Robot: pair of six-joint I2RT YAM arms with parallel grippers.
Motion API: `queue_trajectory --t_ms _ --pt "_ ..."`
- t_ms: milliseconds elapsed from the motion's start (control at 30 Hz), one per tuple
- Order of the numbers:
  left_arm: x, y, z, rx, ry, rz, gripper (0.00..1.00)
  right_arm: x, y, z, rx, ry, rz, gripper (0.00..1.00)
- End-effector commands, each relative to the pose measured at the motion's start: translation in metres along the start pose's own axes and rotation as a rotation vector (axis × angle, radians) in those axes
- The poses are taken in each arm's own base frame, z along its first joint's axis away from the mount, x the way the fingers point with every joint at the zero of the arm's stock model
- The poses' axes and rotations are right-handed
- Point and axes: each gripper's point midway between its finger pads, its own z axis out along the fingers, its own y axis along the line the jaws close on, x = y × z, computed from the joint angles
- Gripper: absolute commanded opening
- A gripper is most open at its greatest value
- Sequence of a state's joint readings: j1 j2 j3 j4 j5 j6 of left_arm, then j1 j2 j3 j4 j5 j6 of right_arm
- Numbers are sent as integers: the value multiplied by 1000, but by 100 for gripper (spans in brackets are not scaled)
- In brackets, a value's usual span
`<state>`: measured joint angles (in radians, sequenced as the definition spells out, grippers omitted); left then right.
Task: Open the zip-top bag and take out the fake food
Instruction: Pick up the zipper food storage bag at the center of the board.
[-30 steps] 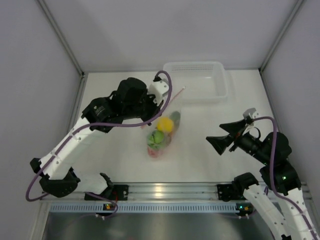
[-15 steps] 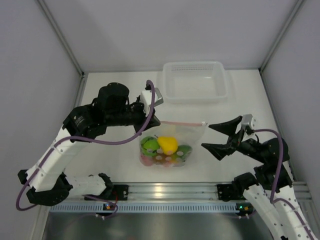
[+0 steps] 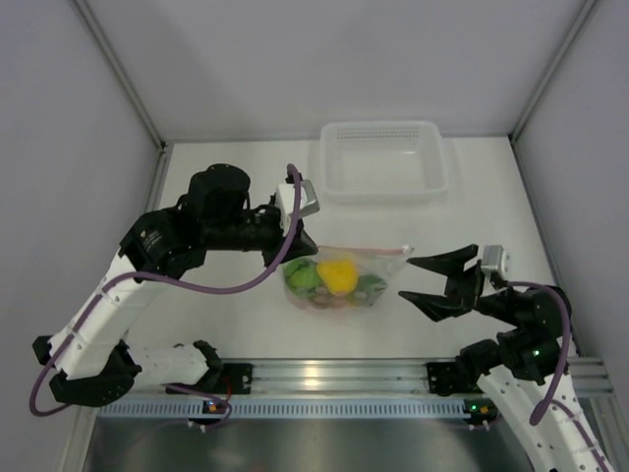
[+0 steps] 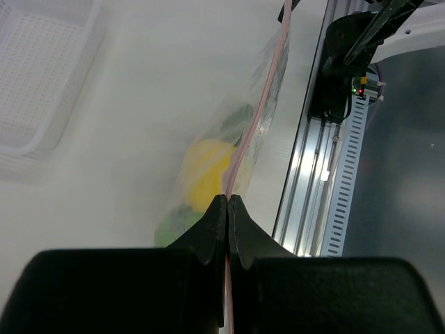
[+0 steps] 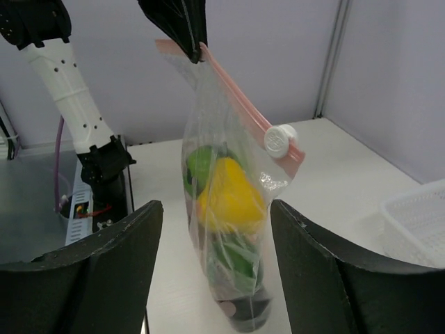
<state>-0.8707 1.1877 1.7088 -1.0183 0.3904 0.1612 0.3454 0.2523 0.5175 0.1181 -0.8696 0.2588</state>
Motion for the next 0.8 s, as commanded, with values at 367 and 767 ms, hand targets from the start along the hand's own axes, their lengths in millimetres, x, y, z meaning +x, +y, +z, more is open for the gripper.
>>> queue_trajectory --t_ms 367,767 --pt "-20 -23 -14 93 -95 79 0 -32 13 -5 -21 -109 -150 60" --pt "-18 -29 -12 130 -93 85 0 -39 22 3 -106 -148 -71 37"
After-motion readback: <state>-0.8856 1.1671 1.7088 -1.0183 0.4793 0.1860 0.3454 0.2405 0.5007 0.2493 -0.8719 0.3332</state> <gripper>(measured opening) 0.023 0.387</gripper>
